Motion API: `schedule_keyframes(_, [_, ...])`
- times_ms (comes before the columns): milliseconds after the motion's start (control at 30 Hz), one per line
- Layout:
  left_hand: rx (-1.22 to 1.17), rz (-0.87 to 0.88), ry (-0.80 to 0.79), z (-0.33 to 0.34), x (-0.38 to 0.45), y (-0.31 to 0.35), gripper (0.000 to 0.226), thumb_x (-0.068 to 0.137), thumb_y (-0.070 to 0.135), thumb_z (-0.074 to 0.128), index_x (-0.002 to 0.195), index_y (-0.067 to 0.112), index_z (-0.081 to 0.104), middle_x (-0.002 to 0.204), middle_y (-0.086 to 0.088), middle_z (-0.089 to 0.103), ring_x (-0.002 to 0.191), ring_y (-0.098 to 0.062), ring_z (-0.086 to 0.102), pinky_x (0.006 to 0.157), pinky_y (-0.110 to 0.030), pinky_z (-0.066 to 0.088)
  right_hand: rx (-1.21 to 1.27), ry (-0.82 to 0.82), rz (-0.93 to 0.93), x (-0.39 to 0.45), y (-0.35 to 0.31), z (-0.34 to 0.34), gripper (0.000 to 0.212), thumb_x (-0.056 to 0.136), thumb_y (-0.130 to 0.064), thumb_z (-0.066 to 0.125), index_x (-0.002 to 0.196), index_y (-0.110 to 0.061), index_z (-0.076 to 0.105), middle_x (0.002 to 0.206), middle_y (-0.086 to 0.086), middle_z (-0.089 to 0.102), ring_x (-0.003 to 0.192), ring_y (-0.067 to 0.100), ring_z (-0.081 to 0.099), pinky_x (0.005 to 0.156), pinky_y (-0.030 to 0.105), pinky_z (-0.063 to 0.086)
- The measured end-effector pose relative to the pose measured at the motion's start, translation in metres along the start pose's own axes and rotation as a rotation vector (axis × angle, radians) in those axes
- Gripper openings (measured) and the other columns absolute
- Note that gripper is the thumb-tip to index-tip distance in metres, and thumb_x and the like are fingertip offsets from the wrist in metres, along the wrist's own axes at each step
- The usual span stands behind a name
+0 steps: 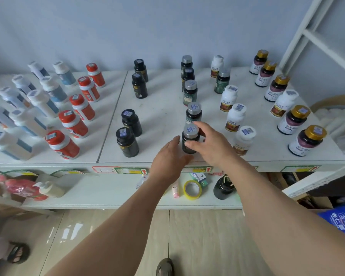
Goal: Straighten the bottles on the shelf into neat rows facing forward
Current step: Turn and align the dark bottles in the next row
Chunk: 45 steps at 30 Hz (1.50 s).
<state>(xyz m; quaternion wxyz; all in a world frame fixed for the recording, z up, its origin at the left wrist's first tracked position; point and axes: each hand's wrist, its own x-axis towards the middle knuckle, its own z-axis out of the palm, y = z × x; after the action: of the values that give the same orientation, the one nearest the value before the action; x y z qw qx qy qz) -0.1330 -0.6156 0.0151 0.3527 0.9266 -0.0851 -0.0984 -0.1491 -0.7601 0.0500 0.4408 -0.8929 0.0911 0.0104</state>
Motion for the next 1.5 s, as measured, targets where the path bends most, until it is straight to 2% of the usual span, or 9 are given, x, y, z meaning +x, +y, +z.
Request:
schedule_keyframes(100, [-0.046,0.031,-0.032,-0.009,0.001,0.007,0.038,0.08,0.041,0.065,0.115,0.034,0.052,0.103,0.01,0.066,0.093,-0.019,0.06,0.075,-0.033,0.048,-0.015,-0.011,0.024,0.007,-0.005,-0.002,0.054,0.084,-0.035,0.072,0.133,-0.029,0.051,0.123,-0.006,0.063,0.109,0.013,0.058,0.089,0.025,0.042])
schedule_keyframes(200, [-0.23,0.015,-0.103,-0.026,0.0,0.008,0.046,0.082,0.042,0.069,0.126,0.036,0.055,0.109,0.015,0.063,0.099,-0.009,0.057,0.085,-0.027,0.044,0.028,0.027,0.04,0.004,-0.016,-0.01,0.047,0.081,-0.04,0.075,0.123,-0.03,0.057,0.11,-0.011,0.066,0.101,0.011,0.062,0.086,0.027,0.047])
schedule_keyframes(367, [-0.413,0.025,-0.291,-0.047,-0.008,0.002,0.039,0.078,0.037,0.075,0.115,0.029,0.067,0.105,0.011,0.074,0.103,-0.007,0.066,0.1,-0.036,0.048,0.085,0.045,0.101,-0.008,-0.028,-0.015,0.045,0.08,-0.046,0.073,0.117,-0.024,0.061,0.106,-0.01,0.069,0.098,0.009,0.065,0.089,0.032,0.051])
schedule_keyframes(567, [-0.553,0.004,-0.451,-0.065,-0.007,0.012,0.021,0.082,0.025,0.076,0.102,0.025,0.072,0.093,0.013,0.075,0.086,0.007,0.066,0.077,-0.006,0.046,0.129,0.053,0.163,-0.013,-0.037,-0.023,0.041,0.078,-0.053,0.066,0.111,-0.029,0.067,0.099,-0.011,0.071,0.095,0.008,0.065,0.09,0.038,0.053])
schedule_keyframes(767, [-0.643,-0.044,-0.521,-0.069,0.002,0.011,0.026,0.078,0.028,0.078,0.103,0.021,0.073,0.103,0.001,0.075,0.107,-0.014,0.066,0.1,-0.03,0.045,0.02,0.092,0.196,-0.01,-0.052,-0.023,0.038,0.083,-0.054,0.063,0.108,-0.026,0.065,0.1,-0.007,0.067,0.093,0.013,0.06,0.075,0.027,0.042])
schedule_keyframes(967, [-0.649,-0.035,-0.548,-0.068,0.007,0.012,0.024,0.079,0.028,0.077,0.102,0.023,0.073,0.105,0.0,0.075,0.11,-0.018,0.065,0.103,-0.033,0.044,0.021,0.085,0.204,-0.009,-0.053,-0.026,0.037,0.084,-0.054,0.063,0.109,-0.027,0.064,0.102,-0.007,0.066,0.094,0.013,0.06,0.075,0.027,0.043])
schedule_keyframes(1233, [-0.575,-0.032,-0.46,-0.067,0.011,0.013,0.031,0.078,0.026,0.079,0.108,0.024,0.071,0.102,0.009,0.075,0.101,-0.006,0.067,0.096,-0.027,0.046,0.078,0.058,0.166,-0.008,-0.048,-0.025,0.041,0.085,-0.049,0.065,0.121,-0.028,0.061,0.11,-0.008,0.066,0.102,0.013,0.06,0.087,0.03,0.047])
schedule_keyframes(1367, [-0.15,0.103,-0.31,-0.067,0.012,0.016,0.039,0.082,0.037,0.074,0.118,0.027,0.065,0.103,0.014,0.067,0.095,-0.004,0.06,0.087,-0.022,0.046,0.102,0.015,0.146,-0.006,-0.036,-0.019,0.045,0.083,-0.048,0.068,0.124,-0.029,0.06,0.113,-0.009,0.068,0.105,0.012,0.062,0.094,0.033,0.05])
schedule_keyframes(1500, [0.049,0.159,-0.212,-0.066,0.013,0.007,0.055,0.084,0.044,0.07,0.134,0.027,0.054,0.127,0.008,0.062,0.11,-0.011,0.058,0.091,-0.024,0.044,0.121,-0.045,0.158,-0.005,-0.023,-0.01,0.05,0.084,-0.043,0.07,0.13,-0.031,0.056,0.116,-0.01,0.068,0.108,0.009,0.062,0.098,0.036,0.049])
